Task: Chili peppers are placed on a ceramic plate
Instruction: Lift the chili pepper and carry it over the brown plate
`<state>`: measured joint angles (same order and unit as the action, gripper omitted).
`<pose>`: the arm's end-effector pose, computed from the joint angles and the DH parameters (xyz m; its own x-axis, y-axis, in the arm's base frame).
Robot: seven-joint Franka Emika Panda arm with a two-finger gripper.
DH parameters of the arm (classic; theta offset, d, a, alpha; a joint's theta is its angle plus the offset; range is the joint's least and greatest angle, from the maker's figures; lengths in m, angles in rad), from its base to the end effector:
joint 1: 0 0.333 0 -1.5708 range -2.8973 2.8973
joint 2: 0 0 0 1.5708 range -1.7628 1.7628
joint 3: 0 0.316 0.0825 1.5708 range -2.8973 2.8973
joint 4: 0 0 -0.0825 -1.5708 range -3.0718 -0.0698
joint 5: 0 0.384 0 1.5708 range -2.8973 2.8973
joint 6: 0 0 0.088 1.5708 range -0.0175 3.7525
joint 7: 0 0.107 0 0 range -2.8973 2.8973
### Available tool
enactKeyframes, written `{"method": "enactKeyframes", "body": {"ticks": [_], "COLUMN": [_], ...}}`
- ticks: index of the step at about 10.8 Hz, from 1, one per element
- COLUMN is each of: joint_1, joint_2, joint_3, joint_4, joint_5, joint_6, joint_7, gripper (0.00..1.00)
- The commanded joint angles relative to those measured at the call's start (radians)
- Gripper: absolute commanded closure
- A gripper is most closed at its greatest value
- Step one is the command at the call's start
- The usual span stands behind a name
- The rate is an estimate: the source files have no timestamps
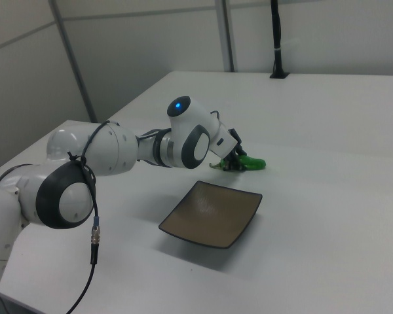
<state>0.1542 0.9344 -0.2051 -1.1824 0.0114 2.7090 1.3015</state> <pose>0.8072 0.0184 0.2947 0.2425 -0.9233 0.2977 -0.7848 -0.3671 -0.4994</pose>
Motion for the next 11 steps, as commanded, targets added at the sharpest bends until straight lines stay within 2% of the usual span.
{"method": "enactKeyframes", "body": {"ticks": [1,4,9,11], "joint_1": [0.001,-0.001,-0.016,-0.019], "joint_2": [-0.043,-0.162,-0.353,-0.425], "joint_3": [-0.005,-0.002,0.007,0.039], "joint_4": [-0.003,-0.08,-0.164,-0.198], "joint_5": [-0.018,-0.014,-0.001,0.001], "joint_6": [0.005,-0.014,-0.185,-0.253], "joint_7": [-0.039,-0.076,-0.186,-0.281], "gripper": [0.9,0.9,0.9,0.9]}}
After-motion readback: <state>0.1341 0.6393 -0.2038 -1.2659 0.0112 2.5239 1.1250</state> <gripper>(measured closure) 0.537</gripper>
